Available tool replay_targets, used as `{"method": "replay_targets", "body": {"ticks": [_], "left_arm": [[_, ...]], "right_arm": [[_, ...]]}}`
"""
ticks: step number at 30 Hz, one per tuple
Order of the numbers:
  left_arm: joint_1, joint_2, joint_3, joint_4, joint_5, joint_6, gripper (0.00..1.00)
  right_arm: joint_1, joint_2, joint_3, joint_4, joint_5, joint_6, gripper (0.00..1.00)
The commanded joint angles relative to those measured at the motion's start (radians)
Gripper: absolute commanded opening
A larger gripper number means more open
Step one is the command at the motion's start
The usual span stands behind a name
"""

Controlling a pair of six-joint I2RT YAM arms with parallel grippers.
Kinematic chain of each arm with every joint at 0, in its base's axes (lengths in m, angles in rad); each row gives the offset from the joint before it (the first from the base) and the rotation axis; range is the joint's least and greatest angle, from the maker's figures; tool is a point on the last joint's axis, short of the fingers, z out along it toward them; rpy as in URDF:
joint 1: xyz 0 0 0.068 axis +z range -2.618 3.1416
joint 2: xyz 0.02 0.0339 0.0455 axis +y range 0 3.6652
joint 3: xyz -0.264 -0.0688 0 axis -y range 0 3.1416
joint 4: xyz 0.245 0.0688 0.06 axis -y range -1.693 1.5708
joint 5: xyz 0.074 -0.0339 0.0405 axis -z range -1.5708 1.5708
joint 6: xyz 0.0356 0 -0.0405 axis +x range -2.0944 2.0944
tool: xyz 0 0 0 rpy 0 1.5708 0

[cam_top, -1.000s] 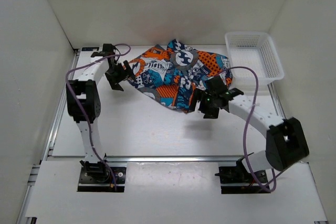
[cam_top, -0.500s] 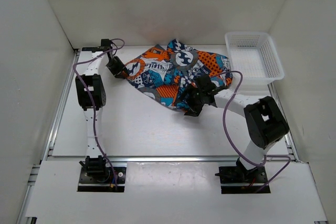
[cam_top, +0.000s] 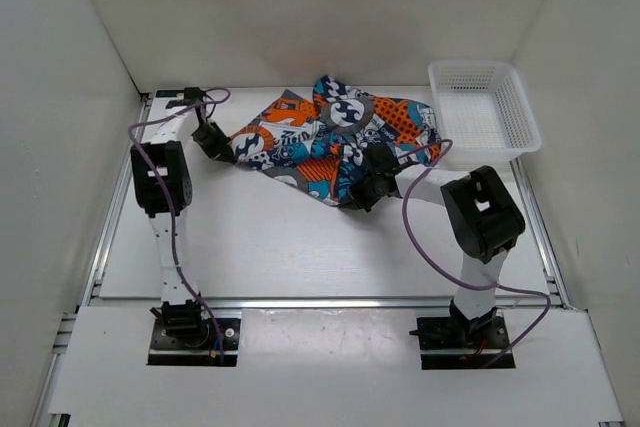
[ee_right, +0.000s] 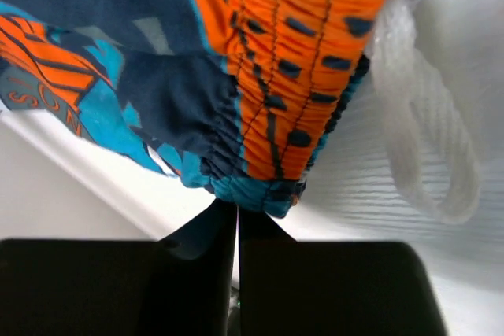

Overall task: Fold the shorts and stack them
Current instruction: Flatten the shorts out

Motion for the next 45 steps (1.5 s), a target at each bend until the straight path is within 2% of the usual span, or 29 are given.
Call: {"method": "replay_targets", "body": {"ticks": [1, 2, 6, 10, 12, 13, 14, 15, 16, 17, 18, 19, 22, 24, 27, 29, 33, 36, 40, 43, 45], "left_arm": [[0.032, -0.231, -0.155, 0.023, -0.041, 0.039, 0.10], [0.032, -0.272, -0.264, 0.045, -0.071, 0.039, 0.10], [0.032, -0.465, -0.536, 0.077, -0.146, 0.052, 0.10], [0.041, -0.651, -0.789, 0.112, -0.159, 0.052, 0.10], [0.008, -0.759, -0.926, 0.134, -0.095, 0.076, 0.10], [-0.010, -0.790, -0.962, 0.134, -0.078, 0.085, 0.18], [-0.044, -0.848, -0.995, 0.143, -0.064, 0.094, 0.30], [-0.070, -0.875, -1.045, 0.143, -0.048, 0.084, 0.48], [-0.089, -0.898, -1.046, 0.143, -0.013, 0.099, 0.62], [-0.115, -0.921, -1.046, 0.134, 0.002, 0.099, 0.79], [-0.127, -0.962, -1.027, 0.096, 0.002, 0.090, 0.87], [-0.127, -0.984, -1.015, 0.079, -0.014, 0.078, 0.88], [-0.118, -1.045, -0.960, 0.010, -0.124, 0.046, 0.86], [-0.101, -1.065, -0.960, -0.003, -0.165, 0.019, 0.85], [-0.026, -1.074, -1.015, 0.016, -0.113, 0.001, 0.83], [0.028, -1.019, -1.070, 0.034, -0.044, -0.019, 0.83], [0.038, -0.952, -1.116, 0.105, -0.080, -0.057, 0.83], [0.049, -0.901, -1.116, 0.126, -0.119, -0.071, 0.83], [0.069, -0.849, -1.116, 0.148, -0.128, -0.071, 0.83], [0.080, -0.772, -1.086, 0.177, -0.137, -0.071, 0.76], [0.080, -0.716, -1.058, 0.186, -0.123, -0.059, 0.54]], "right_arm": [[-0.013, -0.027, 0.048, -0.094, 0.125, -0.041, 0.00], [-0.013, -0.059, 0.048, -0.106, 0.139, -0.057, 0.00], [-0.013, -0.195, -0.030, -0.189, 0.235, -0.136, 0.00], [-0.013, -0.379, -0.229, -0.264, 0.323, -0.205, 0.00], [-0.013, -0.479, -0.294, -0.292, 0.337, -0.244, 0.00], [-0.013, -0.531, -0.346, -0.292, 0.337, -0.264, 0.09], [-0.013, -0.554, -0.360, -0.292, 0.320, -0.323, 0.27], [-0.013, -0.576, -0.369, -0.292, 0.306, -0.345, 0.52], [-0.013, -0.621, -0.370, -0.309, 0.306, -0.360, 0.82], [-0.013, -0.643, -0.370, -0.348, 0.306, -0.374, 0.88], [-0.013, -0.663, -0.370, -0.368, 0.320, -0.393, 0.92], [-0.013, -0.701, -0.370, -0.391, 0.331, -0.402, 0.95], [-0.025, -0.770, -0.370, -0.450, 0.306, -0.425, 0.96], [-0.050, -0.803, -0.391, -0.459, 0.229, -0.411, 0.93], [-0.060, -0.853, -0.444, -0.419, 0.156, -0.365, 0.91], [-0.060, -0.883, -0.480, -0.357, 0.118, -0.296, 0.89], [-0.069, -0.906, -0.546, -0.261, 0.096, -0.197, 0.84], [-0.070, -0.897, -0.558, -0.192, 0.076, -0.167, 0.84], [-0.080, -0.798, -0.532, -0.157, 0.064, -0.190, 0.85], [-0.091, -0.719, -0.532, -0.042, 0.027, -0.201, 0.85], [-0.091, -0.641, -0.532, 0.004, 0.027, -0.190, 0.84]]}}
